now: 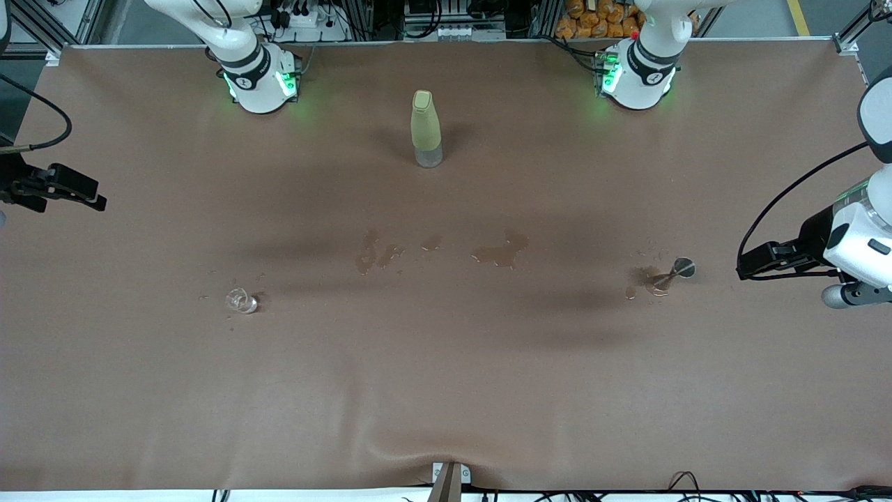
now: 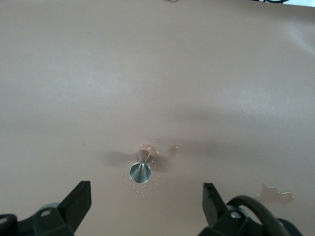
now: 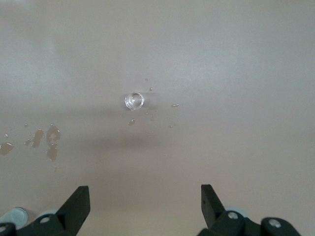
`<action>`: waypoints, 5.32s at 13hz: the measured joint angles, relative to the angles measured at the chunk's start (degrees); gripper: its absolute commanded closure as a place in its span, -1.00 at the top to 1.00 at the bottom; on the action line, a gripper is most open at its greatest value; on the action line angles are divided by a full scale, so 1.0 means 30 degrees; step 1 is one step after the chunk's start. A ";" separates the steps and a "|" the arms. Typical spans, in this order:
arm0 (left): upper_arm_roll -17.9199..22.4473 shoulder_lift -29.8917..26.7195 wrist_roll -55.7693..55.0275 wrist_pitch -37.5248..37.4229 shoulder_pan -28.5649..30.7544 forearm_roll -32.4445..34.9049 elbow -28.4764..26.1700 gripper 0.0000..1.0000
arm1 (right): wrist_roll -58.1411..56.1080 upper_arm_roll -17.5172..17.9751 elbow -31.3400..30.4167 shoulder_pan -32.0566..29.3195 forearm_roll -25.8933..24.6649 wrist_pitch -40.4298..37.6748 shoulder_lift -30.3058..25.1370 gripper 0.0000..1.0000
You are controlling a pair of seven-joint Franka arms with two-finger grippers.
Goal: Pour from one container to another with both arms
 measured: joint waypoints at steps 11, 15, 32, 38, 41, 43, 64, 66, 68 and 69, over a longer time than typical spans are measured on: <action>-0.0236 0.0000 -0.0029 0.0000 -0.0017 0.0000 -0.0012 1.00 | -0.0002 -0.0017 0.0016 -0.0001 -0.0009 0.0045 0.0002 1.00; -0.0237 0.0000 0.0010 0.0000 -0.0014 0.0000 -0.0015 1.00 | -0.1620 -0.0107 0.0016 -0.0312 -0.0047 0.0048 0.0005 1.00; -0.0035 -0.0131 1.0204 -0.0777 0.2277 -0.0985 0.0063 1.00 | -3.3765 -0.0318 0.0016 -0.4090 -0.0298 0.3124 0.0058 1.00; 0.0006 0.0855 2.2022 -0.0521 0.3274 -0.6024 -0.0010 1.00 | -3.4369 -0.0226 0.0000 -0.4203 0.0366 0.3998 0.0773 1.00; 0.0026 0.1945 2.7714 -0.0535 0.4739 -0.8394 -0.0070 1.00 | -3.4371 -0.0105 -0.0018 -0.4169 0.2101 0.5217 0.2433 1.00; 0.0029 0.2756 3.1925 -0.1112 0.5466 -0.9863 -0.0154 1.00 | -3.4497 -0.0074 -0.0017 -0.4162 0.3448 0.5421 0.3589 1.00; -0.0153 1.1390 4.7318 -0.5014 0.8307 -1.3567 -0.1807 1.00 | -4.8385 -0.2071 -0.0683 -0.4579 1.8529 0.4168 1.3617 1.00; -0.0153 1.1732 4.7551 -0.4795 0.8306 -1.3731 -0.1806 1.00 | -4.9616 -0.2072 -0.1073 -0.4694 1.9145 0.3767 1.4030 1.00; -0.0177 1.1971 4.7941 -0.4498 0.8297 -1.3820 -0.1804 0.83 | -5.0620 -0.2073 -0.1584 -0.4788 1.9686 0.3420 1.4350 1.00; -0.0205 1.2043 4.8065 -0.4359 0.8288 -1.3831 -0.1804 0.67 | -5.0845 -0.2073 -0.1789 -0.4825 1.9980 0.3353 1.4517 1.00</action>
